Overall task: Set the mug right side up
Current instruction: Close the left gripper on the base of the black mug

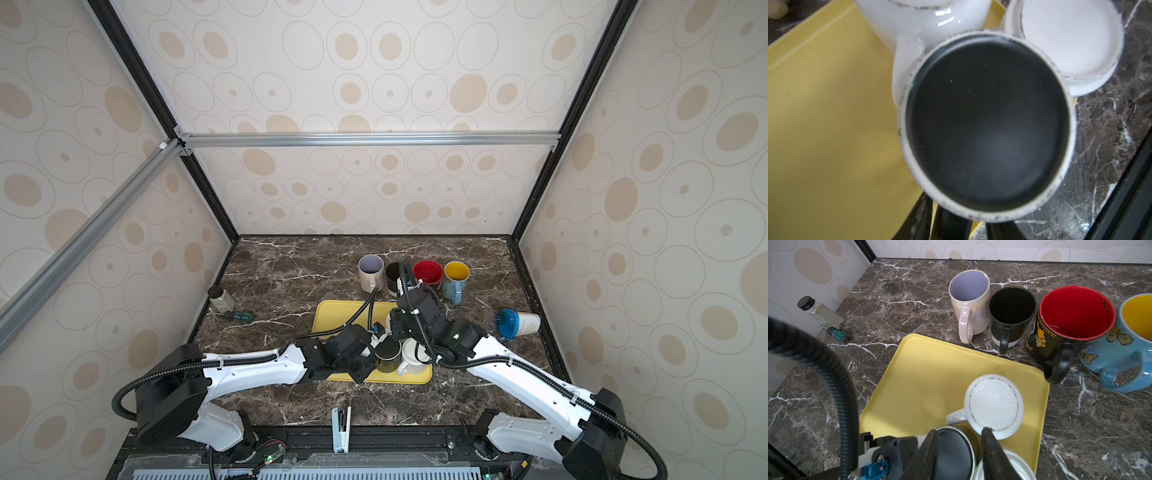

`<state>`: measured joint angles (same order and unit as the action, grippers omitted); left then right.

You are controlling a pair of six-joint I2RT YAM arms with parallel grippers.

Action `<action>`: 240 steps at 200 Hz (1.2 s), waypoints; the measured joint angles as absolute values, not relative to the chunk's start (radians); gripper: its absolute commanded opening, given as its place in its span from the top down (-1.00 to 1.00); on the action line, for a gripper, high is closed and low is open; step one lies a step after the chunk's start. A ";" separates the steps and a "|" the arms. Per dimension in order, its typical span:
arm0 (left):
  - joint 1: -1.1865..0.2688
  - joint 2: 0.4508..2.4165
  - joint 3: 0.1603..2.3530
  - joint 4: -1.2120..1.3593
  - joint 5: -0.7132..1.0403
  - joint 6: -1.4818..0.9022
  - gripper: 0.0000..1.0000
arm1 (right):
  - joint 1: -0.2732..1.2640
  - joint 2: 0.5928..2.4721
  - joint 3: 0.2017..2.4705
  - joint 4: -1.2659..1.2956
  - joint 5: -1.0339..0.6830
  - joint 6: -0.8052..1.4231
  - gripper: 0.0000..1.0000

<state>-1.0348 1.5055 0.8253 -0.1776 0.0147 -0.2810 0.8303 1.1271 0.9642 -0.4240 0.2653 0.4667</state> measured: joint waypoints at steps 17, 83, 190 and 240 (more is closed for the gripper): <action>-1.035 1.505 0.825 -0.178 0.012 -0.279 0.31 | 0.830 1.125 0.959 -0.418 0.265 0.467 0.27; -1.036 1.513 0.826 -0.175 -0.002 -0.279 0.55 | 0.830 1.125 0.948 -0.413 0.262 0.481 0.28; -1.039 1.460 0.826 -0.251 -0.075 -0.295 1.00 | 0.830 1.142 0.942 -0.397 0.235 0.487 0.30; -1.039 1.317 0.828 -0.334 -0.091 -0.295 1.00 | 0.831 1.141 0.942 -0.397 0.235 0.494 0.31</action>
